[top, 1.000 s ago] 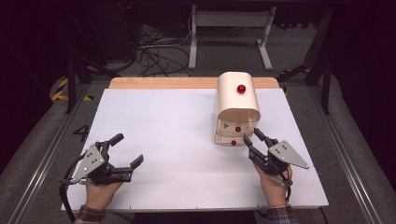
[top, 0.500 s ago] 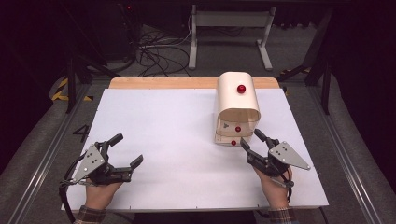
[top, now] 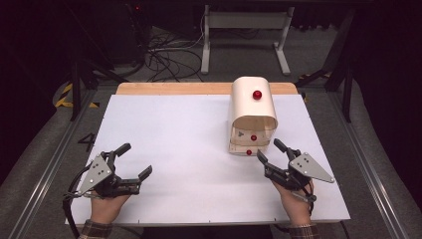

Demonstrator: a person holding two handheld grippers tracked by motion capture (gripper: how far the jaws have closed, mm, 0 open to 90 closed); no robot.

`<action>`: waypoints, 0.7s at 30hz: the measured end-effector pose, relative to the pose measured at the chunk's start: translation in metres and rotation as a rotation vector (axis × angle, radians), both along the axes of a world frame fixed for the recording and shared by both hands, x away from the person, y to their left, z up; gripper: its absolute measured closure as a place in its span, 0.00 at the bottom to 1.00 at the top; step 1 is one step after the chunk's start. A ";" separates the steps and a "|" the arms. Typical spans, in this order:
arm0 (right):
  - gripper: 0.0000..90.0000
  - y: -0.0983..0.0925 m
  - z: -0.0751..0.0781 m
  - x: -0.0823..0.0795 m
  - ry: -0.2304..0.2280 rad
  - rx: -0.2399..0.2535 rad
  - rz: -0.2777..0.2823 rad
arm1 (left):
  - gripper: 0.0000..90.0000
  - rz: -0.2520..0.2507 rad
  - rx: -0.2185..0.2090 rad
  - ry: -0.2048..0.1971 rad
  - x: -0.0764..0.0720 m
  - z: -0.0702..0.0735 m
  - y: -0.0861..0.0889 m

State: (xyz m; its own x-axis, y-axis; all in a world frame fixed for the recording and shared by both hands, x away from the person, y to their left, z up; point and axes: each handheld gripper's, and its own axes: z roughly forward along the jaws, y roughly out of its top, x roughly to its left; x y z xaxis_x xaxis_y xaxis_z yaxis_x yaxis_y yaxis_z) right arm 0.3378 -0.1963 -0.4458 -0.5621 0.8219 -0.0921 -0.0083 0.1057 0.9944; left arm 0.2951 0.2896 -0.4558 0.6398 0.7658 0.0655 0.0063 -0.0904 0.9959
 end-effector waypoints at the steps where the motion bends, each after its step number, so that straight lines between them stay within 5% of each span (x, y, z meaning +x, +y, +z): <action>1: 0.36 0.000 0.000 0.000 -0.001 -0.001 0.000 | 0.05 0.000 0.001 0.000 0.000 0.000 0.000; 21: 0.27 -0.005 0.000 -0.003 0.006 0.015 0.015 | 0.05 0.002 0.002 -0.002 -0.002 0.000 0.001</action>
State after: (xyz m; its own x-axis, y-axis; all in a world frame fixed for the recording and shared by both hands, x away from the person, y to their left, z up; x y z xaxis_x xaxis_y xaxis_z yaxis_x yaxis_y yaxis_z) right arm 0.3352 -0.2013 -0.4455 -0.5752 0.8144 -0.0762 -0.0034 0.0907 0.9959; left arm 0.2936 0.2906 -0.4555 0.6380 0.7670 0.0687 0.0040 -0.0925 0.9957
